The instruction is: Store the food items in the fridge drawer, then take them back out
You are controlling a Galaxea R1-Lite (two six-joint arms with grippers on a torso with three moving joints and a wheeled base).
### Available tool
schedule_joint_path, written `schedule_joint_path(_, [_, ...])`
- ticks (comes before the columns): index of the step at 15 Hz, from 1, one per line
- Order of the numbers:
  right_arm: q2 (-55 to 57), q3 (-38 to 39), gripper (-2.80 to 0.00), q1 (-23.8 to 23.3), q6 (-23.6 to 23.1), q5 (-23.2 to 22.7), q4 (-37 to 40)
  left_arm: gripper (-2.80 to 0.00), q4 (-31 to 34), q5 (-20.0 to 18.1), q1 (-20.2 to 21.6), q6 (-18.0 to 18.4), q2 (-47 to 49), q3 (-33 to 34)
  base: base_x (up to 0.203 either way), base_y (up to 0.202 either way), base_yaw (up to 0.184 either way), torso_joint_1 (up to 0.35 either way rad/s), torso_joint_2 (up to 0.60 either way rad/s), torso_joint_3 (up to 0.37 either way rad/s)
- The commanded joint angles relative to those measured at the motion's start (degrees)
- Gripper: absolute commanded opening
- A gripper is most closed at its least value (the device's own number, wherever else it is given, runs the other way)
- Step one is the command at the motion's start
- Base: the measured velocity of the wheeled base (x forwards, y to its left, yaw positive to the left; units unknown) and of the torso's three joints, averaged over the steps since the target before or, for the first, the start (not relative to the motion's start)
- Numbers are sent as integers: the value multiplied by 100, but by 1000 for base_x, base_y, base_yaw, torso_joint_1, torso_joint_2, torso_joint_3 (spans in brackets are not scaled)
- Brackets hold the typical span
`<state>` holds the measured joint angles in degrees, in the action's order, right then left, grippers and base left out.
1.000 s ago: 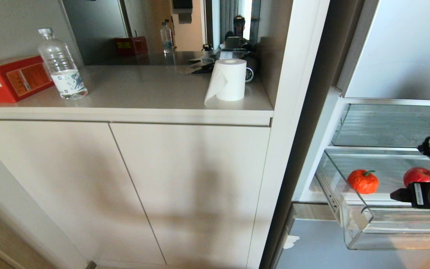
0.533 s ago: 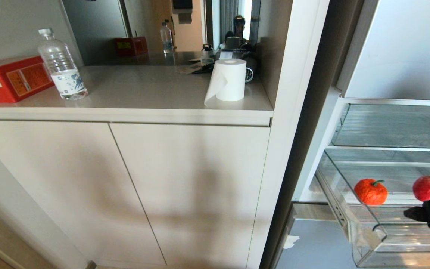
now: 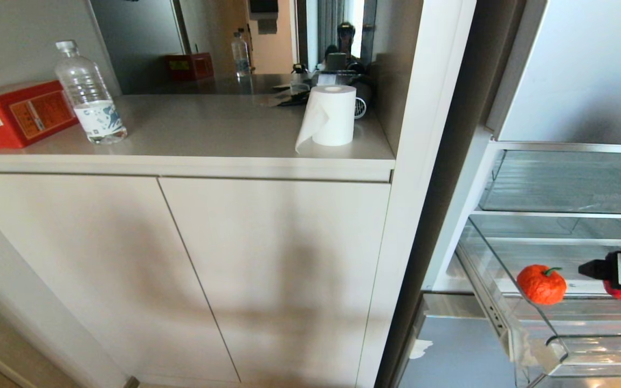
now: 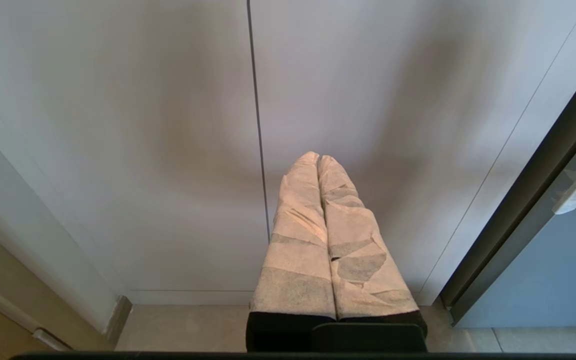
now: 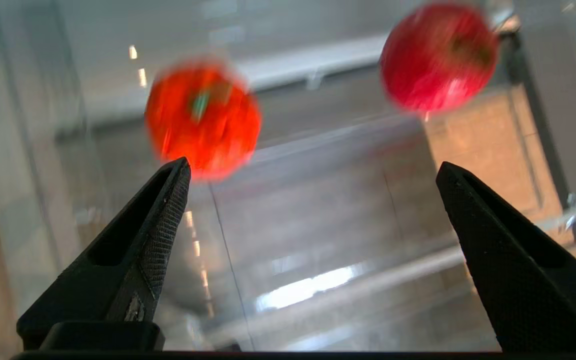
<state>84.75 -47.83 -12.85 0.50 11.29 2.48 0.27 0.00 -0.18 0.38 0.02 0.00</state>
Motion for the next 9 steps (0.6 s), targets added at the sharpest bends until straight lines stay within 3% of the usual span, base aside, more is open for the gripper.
schedule_joint_path(1, [668,-370,0,-179,36,21,-154,-280,0,0,1,-3,6,0,0,0,0,0,0,0])
schedule_joint_path(9, [2261,-1385,0,-939,282,71,-669,-280,0,0,1,6,6,0,0,0,0,0,0,0])
